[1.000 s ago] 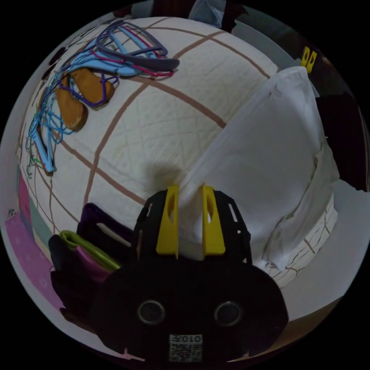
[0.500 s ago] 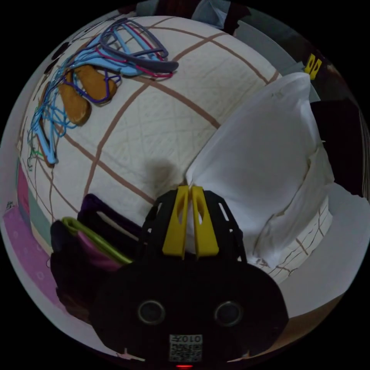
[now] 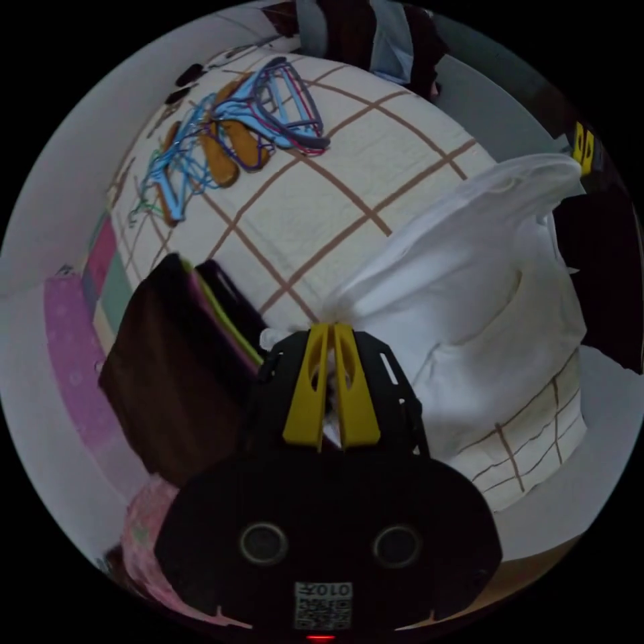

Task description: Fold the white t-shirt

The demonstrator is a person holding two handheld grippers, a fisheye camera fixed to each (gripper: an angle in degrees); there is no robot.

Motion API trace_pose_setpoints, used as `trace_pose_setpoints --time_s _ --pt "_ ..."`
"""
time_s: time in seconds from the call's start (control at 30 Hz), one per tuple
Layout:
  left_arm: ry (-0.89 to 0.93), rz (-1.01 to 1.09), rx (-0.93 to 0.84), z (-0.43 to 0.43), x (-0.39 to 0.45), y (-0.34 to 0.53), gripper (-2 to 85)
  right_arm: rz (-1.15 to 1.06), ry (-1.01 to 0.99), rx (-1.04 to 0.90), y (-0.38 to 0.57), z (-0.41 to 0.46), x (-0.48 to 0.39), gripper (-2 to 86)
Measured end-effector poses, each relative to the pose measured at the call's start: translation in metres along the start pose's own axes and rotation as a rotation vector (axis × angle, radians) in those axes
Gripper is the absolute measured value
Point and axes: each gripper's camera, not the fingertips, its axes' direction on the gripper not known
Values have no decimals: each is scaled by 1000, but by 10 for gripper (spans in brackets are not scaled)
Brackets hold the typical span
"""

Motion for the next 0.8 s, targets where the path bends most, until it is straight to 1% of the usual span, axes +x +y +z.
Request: trace_pose_setpoints --time_s 0.23,0.47,0.53,0.67,0.8 --pt "-76 -160 30 -39 82 140 -1 -144 20 -40 -32 35 -147 34" --pt "-16 -320 18 -14 179 257 -1 -146 57 -171 -57 109 -252 33" --pt "2 -367 17 -5 196 281 -1 -149 77 -220 -67 134 -285 33" --pt "11 -445 23 6 227 327 -1 -159 103 -246 -85 160 -332 33" --pt "-5 -469 47 6 245 360 -1 -148 169 -268 -105 190 -377 34"
